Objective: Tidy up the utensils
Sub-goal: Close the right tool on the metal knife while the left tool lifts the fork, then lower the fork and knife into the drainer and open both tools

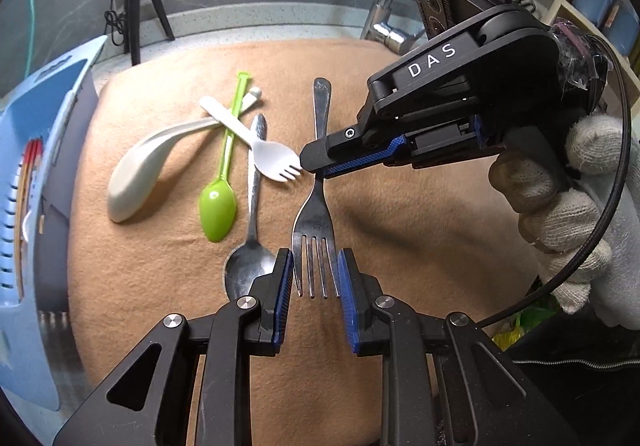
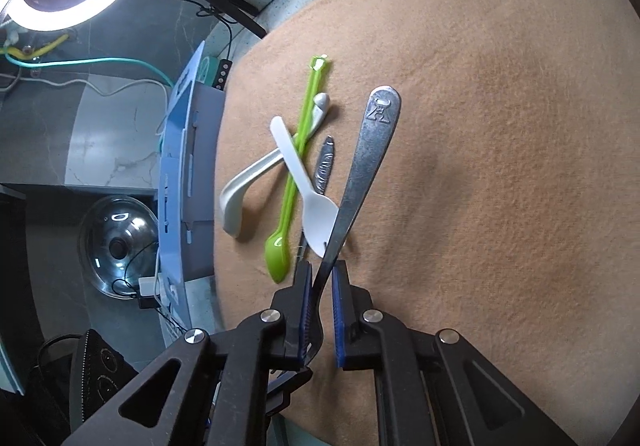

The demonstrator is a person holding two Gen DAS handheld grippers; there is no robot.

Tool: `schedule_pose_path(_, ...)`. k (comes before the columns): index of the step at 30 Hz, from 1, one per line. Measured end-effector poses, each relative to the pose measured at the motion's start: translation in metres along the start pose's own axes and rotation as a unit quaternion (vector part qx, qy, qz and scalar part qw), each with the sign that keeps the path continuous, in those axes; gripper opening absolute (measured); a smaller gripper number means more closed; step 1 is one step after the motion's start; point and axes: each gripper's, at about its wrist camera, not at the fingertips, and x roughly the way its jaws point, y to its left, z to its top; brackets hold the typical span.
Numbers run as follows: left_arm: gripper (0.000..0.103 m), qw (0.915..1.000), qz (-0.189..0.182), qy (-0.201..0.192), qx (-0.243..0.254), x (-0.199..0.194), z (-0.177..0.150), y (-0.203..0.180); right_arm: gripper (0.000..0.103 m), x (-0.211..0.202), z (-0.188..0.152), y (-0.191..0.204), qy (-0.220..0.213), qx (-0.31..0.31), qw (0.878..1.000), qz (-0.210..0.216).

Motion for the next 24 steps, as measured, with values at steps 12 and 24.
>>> schedule_pose_path(12, 0.021, 0.997, 0.033, -0.054, -0.045, -0.04, 0.005, 0.038, 0.006, 0.012, 0.017, 0.073, 0.003, -0.059, 0.998, 0.027)
schedule_pose_path(24, 0.021, 0.9865, 0.098, -0.085, -0.099, -0.074, 0.006, 0.122, 0.005, 0.073, 0.043, 0.178, 0.031, -0.139, 0.989, 0.036)
